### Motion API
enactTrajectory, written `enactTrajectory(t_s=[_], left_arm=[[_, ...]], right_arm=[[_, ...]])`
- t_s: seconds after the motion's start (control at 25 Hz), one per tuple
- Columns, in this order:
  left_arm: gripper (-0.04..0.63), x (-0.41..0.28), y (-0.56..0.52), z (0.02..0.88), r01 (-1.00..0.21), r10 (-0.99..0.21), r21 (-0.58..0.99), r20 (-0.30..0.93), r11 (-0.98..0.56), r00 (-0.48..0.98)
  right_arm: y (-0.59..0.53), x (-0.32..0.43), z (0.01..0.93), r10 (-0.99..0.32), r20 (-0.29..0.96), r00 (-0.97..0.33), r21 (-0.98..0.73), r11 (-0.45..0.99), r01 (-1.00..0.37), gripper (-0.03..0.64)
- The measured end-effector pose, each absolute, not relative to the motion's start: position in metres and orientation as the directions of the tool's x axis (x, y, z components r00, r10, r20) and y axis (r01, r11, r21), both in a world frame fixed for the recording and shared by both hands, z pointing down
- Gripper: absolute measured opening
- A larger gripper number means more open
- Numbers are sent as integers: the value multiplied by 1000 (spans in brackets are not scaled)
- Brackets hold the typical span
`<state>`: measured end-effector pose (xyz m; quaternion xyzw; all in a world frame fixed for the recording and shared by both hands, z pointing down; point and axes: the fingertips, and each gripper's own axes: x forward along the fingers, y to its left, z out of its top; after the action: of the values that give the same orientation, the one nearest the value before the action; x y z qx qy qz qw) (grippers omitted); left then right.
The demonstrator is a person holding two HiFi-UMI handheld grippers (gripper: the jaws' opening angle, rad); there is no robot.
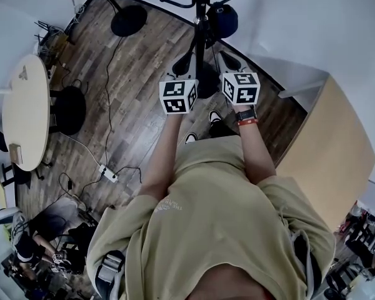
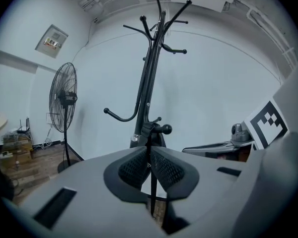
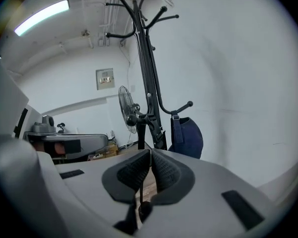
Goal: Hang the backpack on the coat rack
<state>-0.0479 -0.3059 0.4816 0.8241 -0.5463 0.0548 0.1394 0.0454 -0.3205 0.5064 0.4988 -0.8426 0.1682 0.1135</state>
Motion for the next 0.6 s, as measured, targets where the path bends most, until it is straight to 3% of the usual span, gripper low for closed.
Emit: enactTrajectory(t_s=[0.6], left_arm=[[31,-64,-268,422,-930,-923,96,127,-354,364]], right_arm=[[-286,47,443,-863,201,-465,-139,444,-885,15]])
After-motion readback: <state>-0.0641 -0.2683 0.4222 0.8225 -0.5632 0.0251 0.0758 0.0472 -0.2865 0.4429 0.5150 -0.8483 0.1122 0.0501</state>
